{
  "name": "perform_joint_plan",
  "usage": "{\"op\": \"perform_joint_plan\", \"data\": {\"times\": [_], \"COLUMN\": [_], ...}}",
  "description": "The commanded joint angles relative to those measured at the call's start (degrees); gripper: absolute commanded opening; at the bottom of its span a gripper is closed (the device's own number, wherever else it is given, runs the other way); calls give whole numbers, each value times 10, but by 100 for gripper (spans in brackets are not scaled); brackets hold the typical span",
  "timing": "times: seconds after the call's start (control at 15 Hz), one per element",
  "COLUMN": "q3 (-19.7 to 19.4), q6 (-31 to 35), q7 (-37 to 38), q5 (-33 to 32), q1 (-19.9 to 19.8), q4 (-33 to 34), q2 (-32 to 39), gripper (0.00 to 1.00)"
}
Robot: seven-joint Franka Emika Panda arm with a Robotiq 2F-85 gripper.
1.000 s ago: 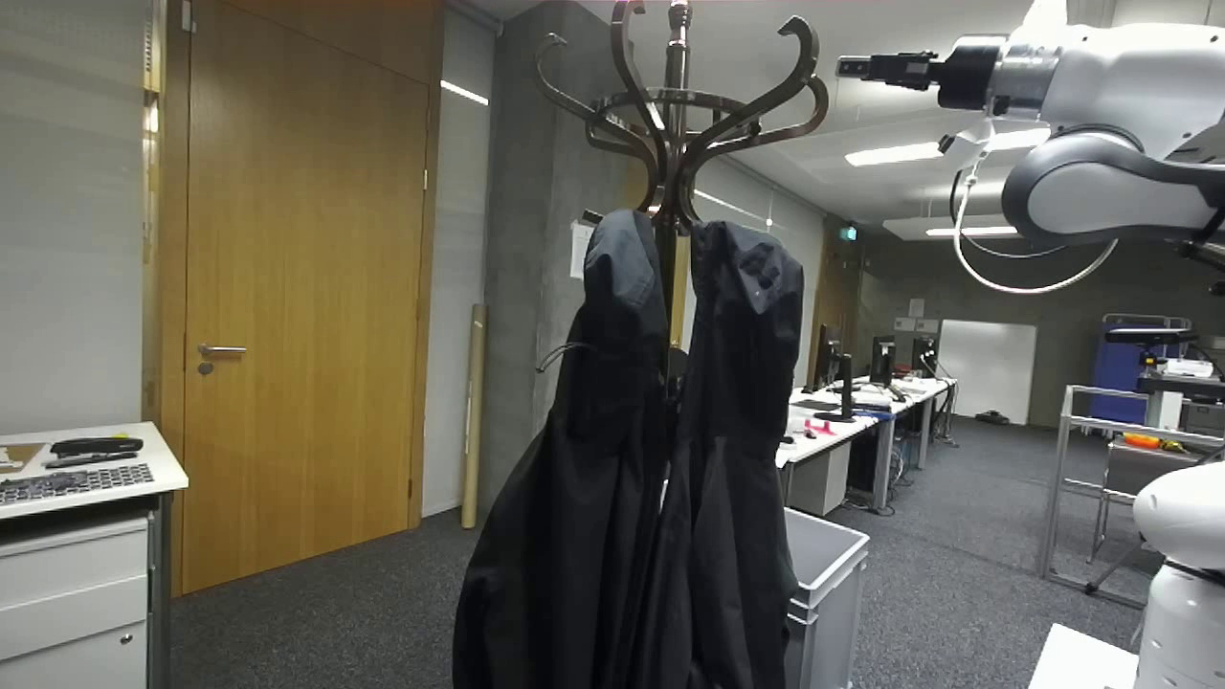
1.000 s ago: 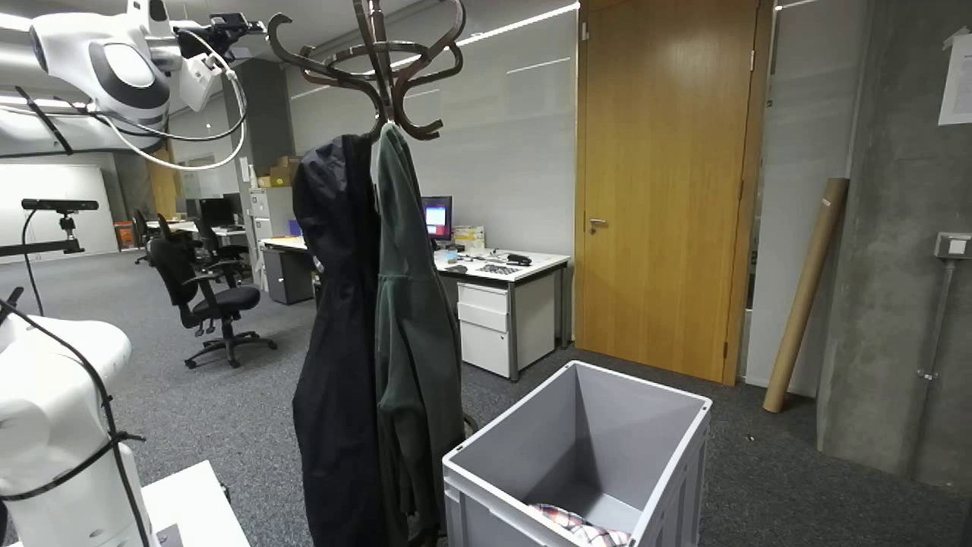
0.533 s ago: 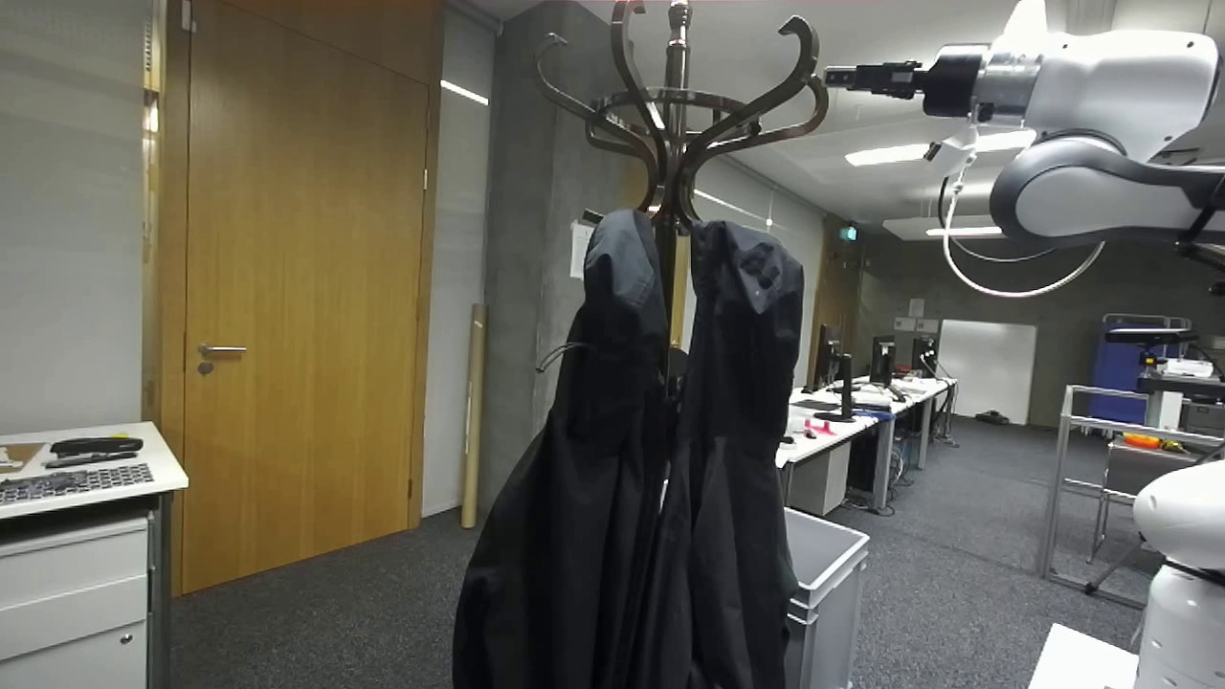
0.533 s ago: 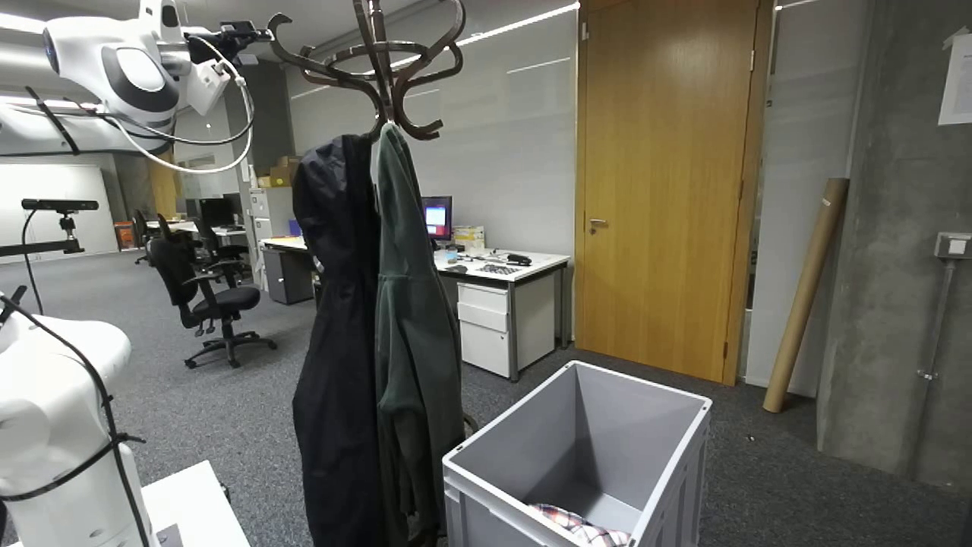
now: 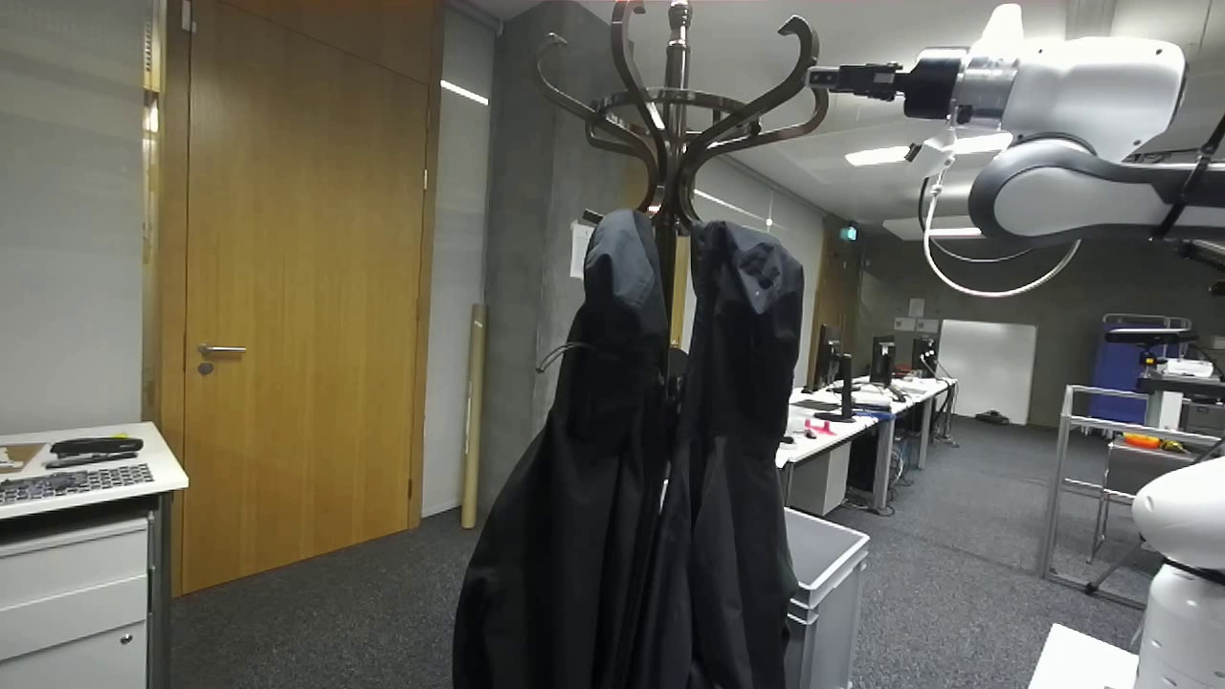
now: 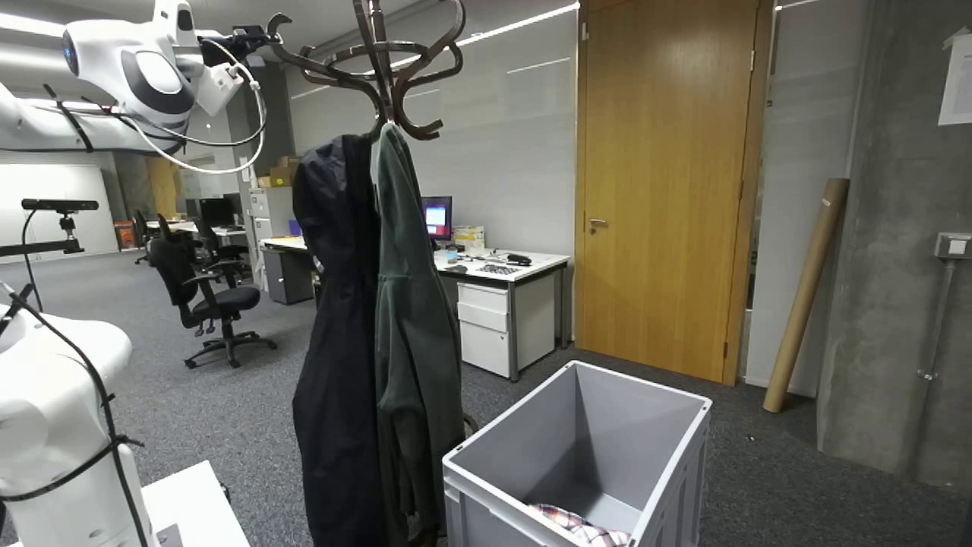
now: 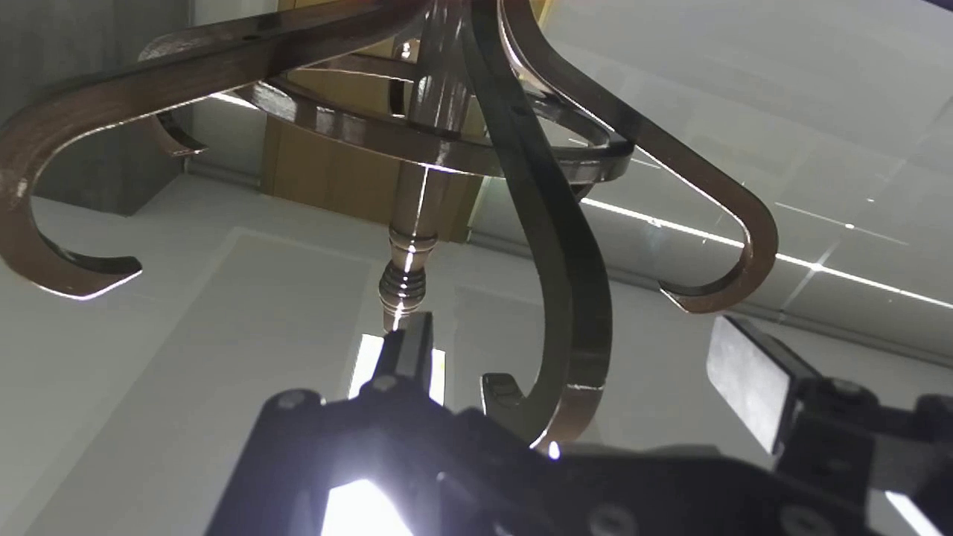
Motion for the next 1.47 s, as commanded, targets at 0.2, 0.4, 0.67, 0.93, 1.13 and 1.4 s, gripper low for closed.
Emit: {"op": "perform_joint_plan", "data": {"times": [0.2,0.4,0.67,0.93,1.13,1.4], "q3": [23,35,51,64,71,77], "q6": [43,47,47,46,46,47], "q7": [-4,-4,-4,-2,-2,-1], "q5": [-10,-9,-8,-6,-6,-5], "q1": [-35,-54,-82,-108,-123,-138], "q4": [45,61,80,94,102,110], "q2": [49,58,66,70,69,70], "gripper": [100,100,100,100,100,100]}}
